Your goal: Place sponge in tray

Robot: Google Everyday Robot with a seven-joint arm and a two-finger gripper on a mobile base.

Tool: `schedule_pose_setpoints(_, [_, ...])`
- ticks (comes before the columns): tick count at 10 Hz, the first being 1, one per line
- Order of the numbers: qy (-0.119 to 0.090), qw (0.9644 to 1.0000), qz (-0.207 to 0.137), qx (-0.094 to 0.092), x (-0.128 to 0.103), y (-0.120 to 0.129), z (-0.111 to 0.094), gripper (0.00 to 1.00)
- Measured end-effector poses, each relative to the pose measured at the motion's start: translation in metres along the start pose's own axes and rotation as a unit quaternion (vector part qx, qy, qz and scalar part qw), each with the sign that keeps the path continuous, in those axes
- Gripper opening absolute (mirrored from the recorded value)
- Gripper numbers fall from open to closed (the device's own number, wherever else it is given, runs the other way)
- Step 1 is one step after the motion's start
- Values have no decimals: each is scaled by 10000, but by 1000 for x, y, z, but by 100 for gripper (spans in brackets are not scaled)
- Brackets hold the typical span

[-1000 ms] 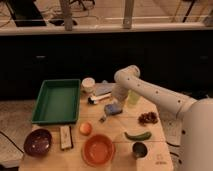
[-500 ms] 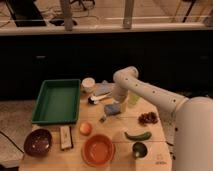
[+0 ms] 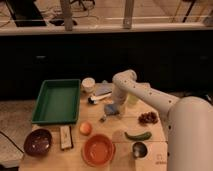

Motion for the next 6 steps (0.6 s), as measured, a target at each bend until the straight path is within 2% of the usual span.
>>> schedule_pose_setpoints(2, [-6, 10000, 24, -1, 2, 3, 1, 41])
schedule_pose_setpoints(4, [16, 10000, 17, 16, 2, 5, -2, 17])
schedule_pose_setpoints(6, [97, 9999, -10, 57, 1, 5, -16, 1])
